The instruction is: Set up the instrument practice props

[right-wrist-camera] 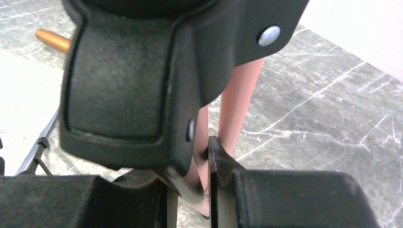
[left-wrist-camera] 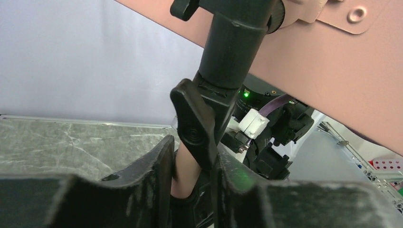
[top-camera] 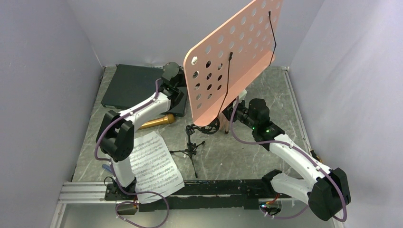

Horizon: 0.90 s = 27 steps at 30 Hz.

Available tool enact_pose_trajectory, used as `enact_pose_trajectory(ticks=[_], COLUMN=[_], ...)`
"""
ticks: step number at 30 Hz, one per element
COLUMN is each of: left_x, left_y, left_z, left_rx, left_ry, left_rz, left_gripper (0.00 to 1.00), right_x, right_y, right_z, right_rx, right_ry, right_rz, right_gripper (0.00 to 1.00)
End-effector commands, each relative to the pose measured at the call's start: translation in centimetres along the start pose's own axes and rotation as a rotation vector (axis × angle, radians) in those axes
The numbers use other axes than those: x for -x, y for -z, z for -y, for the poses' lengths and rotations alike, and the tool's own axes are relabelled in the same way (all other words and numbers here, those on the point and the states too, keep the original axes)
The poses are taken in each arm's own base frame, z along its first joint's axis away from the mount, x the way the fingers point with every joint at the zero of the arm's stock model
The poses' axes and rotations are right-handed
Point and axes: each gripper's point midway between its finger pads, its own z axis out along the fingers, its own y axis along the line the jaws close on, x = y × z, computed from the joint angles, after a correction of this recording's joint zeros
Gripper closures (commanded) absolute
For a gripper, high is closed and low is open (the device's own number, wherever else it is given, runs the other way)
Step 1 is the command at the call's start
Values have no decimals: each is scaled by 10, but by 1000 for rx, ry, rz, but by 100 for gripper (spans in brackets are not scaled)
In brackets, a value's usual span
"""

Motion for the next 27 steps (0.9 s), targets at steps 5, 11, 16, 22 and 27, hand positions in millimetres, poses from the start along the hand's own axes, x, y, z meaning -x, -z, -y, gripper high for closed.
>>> enact_pose_trajectory(ticks=[5,11,16,22,27], left_x=[16,23,24,23,27], left_y=[-8,-1,4,8,12], left_z=[14,12,10,7,4], left_rx=[-7,91,192,261,305], left_ry=[-87,-130,-173,-170,-172], left_rz=[24,37,28,27,41], left_gripper=[91,97,97,97,97], right_x=[-9,-14,-16,-29,-39], right_y=[3,6,8,13,20], right_z=[-35,-30,-21,-14,-13], right_rx=[154,110,51,-12,-44], right_ry=[-98,-132,-153,-193,-225], right_rz=[-74,-88,-96,-143,-164], right_gripper=[100,100,73,30,25])
